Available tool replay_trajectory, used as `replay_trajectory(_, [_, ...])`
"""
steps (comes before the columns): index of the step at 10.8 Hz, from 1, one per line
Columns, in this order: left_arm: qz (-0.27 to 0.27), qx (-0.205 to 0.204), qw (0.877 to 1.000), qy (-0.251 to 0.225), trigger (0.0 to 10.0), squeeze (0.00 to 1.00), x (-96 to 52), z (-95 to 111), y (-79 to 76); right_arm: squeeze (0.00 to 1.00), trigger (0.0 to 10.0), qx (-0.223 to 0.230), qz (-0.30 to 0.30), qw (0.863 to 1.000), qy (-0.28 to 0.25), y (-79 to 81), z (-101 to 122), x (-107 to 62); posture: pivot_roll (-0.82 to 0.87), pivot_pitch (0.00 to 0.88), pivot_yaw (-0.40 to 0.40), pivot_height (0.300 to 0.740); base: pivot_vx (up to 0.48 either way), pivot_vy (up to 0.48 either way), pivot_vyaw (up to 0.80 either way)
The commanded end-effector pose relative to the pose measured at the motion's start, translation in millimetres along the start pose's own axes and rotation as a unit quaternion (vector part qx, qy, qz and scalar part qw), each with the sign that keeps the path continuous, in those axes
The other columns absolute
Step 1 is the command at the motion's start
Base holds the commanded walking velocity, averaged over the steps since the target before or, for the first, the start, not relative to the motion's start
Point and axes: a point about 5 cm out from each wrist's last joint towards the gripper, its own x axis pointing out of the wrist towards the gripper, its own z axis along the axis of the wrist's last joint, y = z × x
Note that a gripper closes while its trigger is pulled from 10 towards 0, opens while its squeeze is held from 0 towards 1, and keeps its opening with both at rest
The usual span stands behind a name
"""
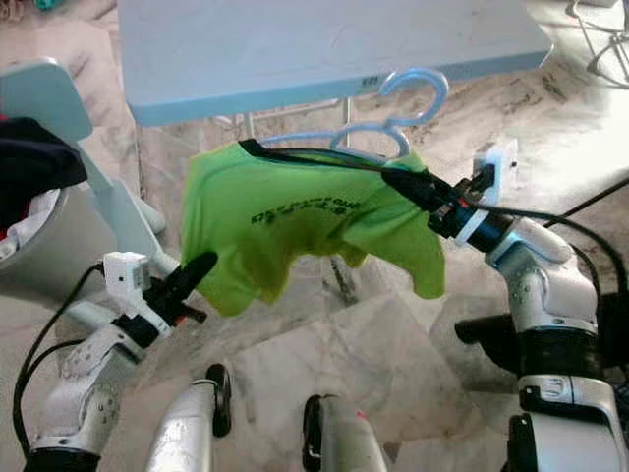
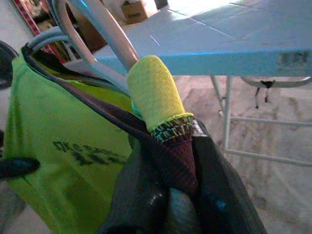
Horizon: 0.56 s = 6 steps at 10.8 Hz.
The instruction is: Hang hanger
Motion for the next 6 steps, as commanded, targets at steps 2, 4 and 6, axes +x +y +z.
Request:
replay_trajectory(2, [0.127,0.006,0.99,0.066,0.0,0.0,-20.8,-24.2,32.8,0.0,10.0,-0.037,-0.047,0.995,-0.081,-12.7,29.8,-10.8,-0.01,0.265,-0.109,0.74,0.0,0.0,0.0])
replay_trajectory(4, [0.291,-0.109,0.95,0.04,0.0,0.0,-30.4,-21.3,59.9,0.0,10.0,-0.036,-0.069,0.993,-0.084,-16.0,27.1,-11.7,-0.01,0.266,-0.109,0.74,0.0,0.0,0.0])
replay_trajectory(6, [0.33,-0.195,0.922,0.049,0.0,0.0,-32.0,-31.3,59.1,0.0,10.0,-0.036,-0.065,0.994,-0.082,-14.2,23.7,-10.4,-0.01,0.267,-0.107,0.74,0.0,0.0,0.0])
